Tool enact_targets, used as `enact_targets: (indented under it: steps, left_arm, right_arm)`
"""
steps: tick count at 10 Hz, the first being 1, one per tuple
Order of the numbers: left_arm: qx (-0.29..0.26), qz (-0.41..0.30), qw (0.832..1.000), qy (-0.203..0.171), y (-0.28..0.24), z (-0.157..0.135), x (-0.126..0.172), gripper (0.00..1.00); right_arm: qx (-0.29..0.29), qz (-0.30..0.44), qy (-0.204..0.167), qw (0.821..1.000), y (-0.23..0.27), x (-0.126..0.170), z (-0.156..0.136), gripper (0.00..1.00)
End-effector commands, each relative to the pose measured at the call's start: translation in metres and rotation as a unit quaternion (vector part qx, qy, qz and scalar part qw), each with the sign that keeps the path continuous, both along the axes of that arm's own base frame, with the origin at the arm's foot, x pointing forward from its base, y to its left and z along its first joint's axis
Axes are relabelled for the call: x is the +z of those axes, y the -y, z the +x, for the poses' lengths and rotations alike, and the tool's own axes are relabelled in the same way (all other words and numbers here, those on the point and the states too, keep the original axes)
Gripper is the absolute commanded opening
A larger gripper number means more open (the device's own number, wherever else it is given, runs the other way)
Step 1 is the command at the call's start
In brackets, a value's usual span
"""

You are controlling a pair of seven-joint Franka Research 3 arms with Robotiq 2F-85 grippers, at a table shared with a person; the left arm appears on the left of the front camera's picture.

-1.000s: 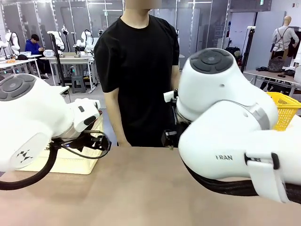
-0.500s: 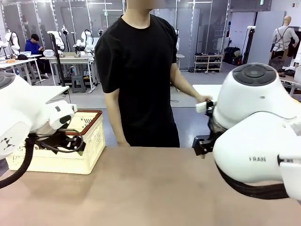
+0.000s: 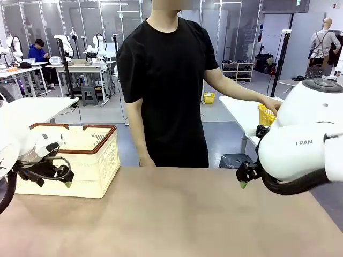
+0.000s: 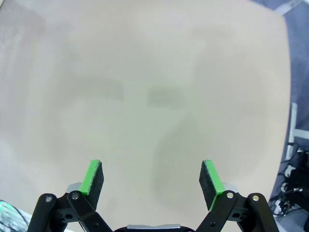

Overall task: Place the drinks into the Shopping basket.
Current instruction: Pick up one drink and place it into the Shopping basket.

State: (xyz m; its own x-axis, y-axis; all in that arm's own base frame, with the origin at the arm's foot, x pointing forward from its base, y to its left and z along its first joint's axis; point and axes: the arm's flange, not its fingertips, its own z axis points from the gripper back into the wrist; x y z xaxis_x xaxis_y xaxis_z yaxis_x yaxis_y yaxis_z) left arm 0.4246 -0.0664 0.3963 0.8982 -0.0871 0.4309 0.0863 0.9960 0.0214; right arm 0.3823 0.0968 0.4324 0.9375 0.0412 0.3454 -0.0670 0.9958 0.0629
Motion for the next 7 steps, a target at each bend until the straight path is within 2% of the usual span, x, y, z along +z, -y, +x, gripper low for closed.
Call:
enact_targets:
  steps: [1,5,6,7]
  left_arm:
    - [-0.026,0.008,1.0,0.005,-0.021,-0.057,-0.038,1.0]
    - [-0.03,-0.004,1.0,0.003,-0.023,-0.055,-0.039,1.0]
    - [-0.018,0.006,1.0,-0.011,-0.012,0.006,-0.019,1.0]
    - [-0.018,0.006,1.0,-0.011,-0.012,0.006,-0.019,1.0]
  right_arm:
    - [0.002,0.019,-0.023,1.0,0.013,-0.015,-0.007,1.0]
    - [-0.002,0.0,-0.039,0.999,0.012,-0.019,-0.007,1.0]
    - [-0.008,0.009,-0.034,0.999,0.011,-0.015,0.002,1.0]
    - [-0.008,0.009,-0.034,0.999,0.011,-0.015,0.002,1.0]
